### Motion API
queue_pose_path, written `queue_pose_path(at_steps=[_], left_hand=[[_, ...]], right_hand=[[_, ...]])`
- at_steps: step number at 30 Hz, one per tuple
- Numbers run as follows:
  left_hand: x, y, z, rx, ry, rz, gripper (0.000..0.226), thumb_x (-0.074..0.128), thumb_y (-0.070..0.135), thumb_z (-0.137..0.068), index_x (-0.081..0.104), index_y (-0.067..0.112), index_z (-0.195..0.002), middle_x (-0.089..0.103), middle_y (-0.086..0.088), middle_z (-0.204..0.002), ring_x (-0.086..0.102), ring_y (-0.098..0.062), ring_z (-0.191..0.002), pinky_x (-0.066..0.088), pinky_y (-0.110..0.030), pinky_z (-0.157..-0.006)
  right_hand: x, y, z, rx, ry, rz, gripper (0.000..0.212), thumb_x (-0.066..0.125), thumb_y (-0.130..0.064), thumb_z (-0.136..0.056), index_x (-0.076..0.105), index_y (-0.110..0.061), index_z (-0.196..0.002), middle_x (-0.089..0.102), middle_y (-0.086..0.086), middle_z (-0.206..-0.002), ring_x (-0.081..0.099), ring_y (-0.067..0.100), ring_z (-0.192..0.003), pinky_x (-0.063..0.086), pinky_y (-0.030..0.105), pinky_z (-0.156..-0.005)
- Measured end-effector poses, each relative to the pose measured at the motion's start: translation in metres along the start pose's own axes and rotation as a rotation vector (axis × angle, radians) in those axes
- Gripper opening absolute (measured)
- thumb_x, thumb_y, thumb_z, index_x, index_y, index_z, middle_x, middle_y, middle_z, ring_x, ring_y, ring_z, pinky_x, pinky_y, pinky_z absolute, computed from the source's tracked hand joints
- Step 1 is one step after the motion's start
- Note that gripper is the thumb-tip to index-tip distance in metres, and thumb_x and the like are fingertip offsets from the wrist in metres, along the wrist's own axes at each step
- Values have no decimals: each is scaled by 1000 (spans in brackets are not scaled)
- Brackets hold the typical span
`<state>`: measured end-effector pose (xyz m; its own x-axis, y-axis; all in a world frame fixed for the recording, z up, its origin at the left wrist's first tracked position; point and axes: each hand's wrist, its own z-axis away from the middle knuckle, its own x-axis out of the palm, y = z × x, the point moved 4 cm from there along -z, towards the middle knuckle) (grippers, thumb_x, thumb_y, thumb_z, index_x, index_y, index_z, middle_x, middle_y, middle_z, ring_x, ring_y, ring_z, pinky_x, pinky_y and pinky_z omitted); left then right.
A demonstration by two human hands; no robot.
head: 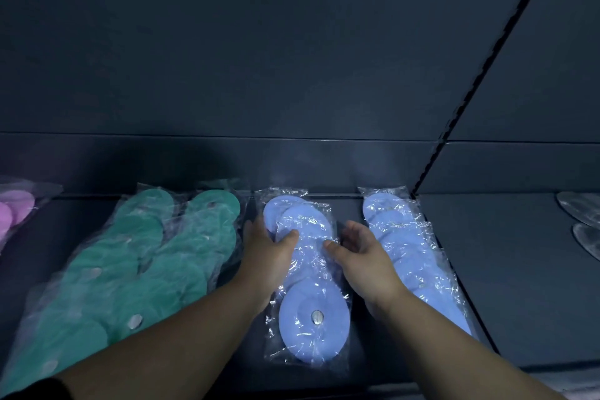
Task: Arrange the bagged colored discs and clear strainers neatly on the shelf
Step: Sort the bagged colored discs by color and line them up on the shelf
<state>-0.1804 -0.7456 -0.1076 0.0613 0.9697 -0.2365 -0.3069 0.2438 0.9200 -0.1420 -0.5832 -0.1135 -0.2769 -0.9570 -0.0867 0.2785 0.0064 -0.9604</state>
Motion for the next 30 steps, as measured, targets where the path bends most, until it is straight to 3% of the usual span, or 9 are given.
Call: queue_pose_path(at_steps=[2, 6, 10, 16, 19, 22, 25, 28, 30], left_hand=[[0, 6, -4, -14, 48, 34, 42, 62, 39, -76, 53, 25, -115, 61, -5, -115, 64, -21, -97, 54, -43, -88], [1, 9, -14, -151, 125, 78, 34, 57, 35, -89, 50, 17, -117, 61, -4, -117, 61, -28, -99, 50, -45, -93], [5, 7, -22, -185, 97, 117, 13, 53, 23, -87, 59, 20, -98, 67, -11, -97, 66, -31, -86, 55, -47, -85], [10, 13, -27, -68, -65, 162, 21, 50, 12, -88, 59, 26, -101, 60, -4, -77, 49, -17, -62, 44, -27, -59], [15, 15, -37, -44, -134, 40, 32, 51, 18, -80, 58, 30, -109, 68, -1, -94, 61, -22, -76, 54, -39, -77], [15, 22, -43, 12, -63, -159, 52, 44, 12, -89, 40, 23, -140, 64, 3, -111, 61, -17, -88, 48, -28, -76], [14, 28, -32, 105, -14, -348, 49, 42, 15, -96, 36, 21, -144, 49, -3, -138, 51, -20, -118, 39, -23, -90], [19, 25, -21, 107, -139, -360, 36, 41, 17, -95, 46, 31, -128, 61, -2, -108, 59, -12, -78, 40, -20, -61], [18, 23, -19, 77, -161, -332, 41, 42, 20, -95, 42, 35, -133, 61, -1, -98, 54, -7, -66, 38, -16, -51]], right_hand=[[1, -2, -6, 9, -15, 3, 65, 70, -21, -86, 37, -19, -142, 56, -9, -126, 57, 4, -108, 50, 24, -88], [6, -3, -16, 27, -27, 26, 64, 70, -22, -85, 39, -19, -141, 61, -6, -117, 63, 11, -91, 49, 23, -69], [1, 2, -18, -7, -47, 52, 58, 71, -2, -82, 46, -24, -130, 61, -8, -114, 62, -5, -88, 52, 14, -73], [-15, 5, -18, -132, 52, 143, 59, 73, 4, -77, 53, -38, -113, 68, -27, -97, 64, -3, -87, 49, 13, -78], [-19, 8, -20, -128, 98, 184, 57, 75, 1, -76, 53, -43, -105, 67, -26, -91, 61, -8, -81, 50, 13, -80], [-15, 8, -20, -105, 78, 267, 57, 74, -8, -79, 49, -42, -117, 64, -20, -108, 64, 0, -96, 50, 23, -93], [-11, 2, -18, -71, 25, 310, 55, 67, -9, -86, 43, -36, -128, 62, -12, -108, 65, 5, -82, 47, 3, -72], [-4, -6, -18, -90, -1, 411, 55, 64, -15, -88, 43, -26, -138, 59, -11, -118, 59, 4, -98, 37, -2, -79], [1, -4, -19, -61, -26, 426, 62, 64, -19, -88, 38, -25, -144, 58, -8, -129, 58, 9, -110, 44, 19, -97]])
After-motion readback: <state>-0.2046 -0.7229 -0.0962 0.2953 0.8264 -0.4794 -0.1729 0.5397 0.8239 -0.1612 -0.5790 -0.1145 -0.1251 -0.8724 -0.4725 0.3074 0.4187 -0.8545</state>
